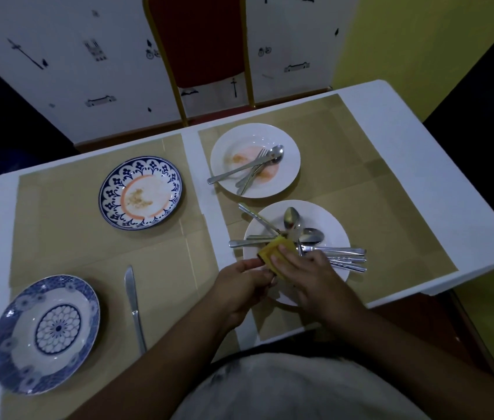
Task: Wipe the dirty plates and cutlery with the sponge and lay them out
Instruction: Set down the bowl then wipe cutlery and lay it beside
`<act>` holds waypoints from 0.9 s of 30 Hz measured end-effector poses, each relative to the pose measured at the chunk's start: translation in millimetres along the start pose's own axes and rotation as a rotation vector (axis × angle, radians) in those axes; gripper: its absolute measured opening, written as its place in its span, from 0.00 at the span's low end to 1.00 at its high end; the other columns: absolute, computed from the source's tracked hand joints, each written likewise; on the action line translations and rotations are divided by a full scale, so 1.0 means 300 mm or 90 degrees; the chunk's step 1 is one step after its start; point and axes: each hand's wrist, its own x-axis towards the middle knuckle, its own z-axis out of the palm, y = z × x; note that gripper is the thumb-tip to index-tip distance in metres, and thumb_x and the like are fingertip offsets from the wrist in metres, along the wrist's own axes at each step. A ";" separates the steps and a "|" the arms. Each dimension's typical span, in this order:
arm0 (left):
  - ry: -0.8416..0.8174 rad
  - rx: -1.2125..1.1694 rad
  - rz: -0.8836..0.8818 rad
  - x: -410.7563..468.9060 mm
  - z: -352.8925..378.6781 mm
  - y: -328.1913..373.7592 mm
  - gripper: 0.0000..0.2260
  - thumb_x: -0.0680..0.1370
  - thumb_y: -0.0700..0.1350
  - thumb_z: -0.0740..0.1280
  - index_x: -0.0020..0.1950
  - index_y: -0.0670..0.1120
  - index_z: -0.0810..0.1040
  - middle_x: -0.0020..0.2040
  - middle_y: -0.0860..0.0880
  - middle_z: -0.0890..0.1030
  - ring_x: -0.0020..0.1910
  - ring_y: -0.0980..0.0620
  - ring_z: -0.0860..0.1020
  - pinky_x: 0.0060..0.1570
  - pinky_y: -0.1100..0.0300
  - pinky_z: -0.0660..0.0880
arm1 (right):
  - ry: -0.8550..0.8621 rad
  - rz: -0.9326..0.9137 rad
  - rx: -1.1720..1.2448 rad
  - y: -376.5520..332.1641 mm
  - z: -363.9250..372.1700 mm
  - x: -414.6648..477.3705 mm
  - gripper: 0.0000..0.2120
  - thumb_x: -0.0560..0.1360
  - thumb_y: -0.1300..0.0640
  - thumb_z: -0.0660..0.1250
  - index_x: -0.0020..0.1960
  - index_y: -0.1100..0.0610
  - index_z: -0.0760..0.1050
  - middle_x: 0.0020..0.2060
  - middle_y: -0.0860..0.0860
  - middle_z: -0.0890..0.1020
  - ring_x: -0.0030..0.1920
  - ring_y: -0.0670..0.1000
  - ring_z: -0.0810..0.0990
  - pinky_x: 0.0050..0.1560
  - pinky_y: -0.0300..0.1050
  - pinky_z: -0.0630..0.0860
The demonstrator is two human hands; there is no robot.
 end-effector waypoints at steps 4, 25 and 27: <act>-0.004 0.062 0.035 -0.052 -0.040 0.004 0.17 0.73 0.30 0.71 0.59 0.44 0.79 0.48 0.40 0.86 0.46 0.45 0.82 0.41 0.58 0.76 | 0.081 0.123 -0.029 0.034 -0.028 0.059 0.34 0.64 0.59 0.78 0.68 0.50 0.71 0.67 0.51 0.75 0.50 0.55 0.72 0.47 0.46 0.71; -0.119 0.102 -0.084 -0.077 -0.099 0.005 0.09 0.81 0.31 0.62 0.54 0.40 0.81 0.42 0.44 0.82 0.37 0.53 0.78 0.42 0.63 0.76 | 0.143 0.002 -0.049 -0.034 -0.041 0.030 0.23 0.69 0.60 0.70 0.64 0.52 0.75 0.66 0.51 0.75 0.50 0.48 0.64 0.51 0.40 0.67; -0.126 0.125 -0.087 -0.082 -0.108 -0.004 0.10 0.81 0.32 0.62 0.55 0.40 0.81 0.44 0.43 0.82 0.38 0.53 0.78 0.41 0.63 0.77 | 0.182 0.070 -0.029 -0.007 -0.054 0.042 0.26 0.66 0.63 0.70 0.64 0.52 0.76 0.64 0.51 0.77 0.48 0.47 0.62 0.48 0.45 0.73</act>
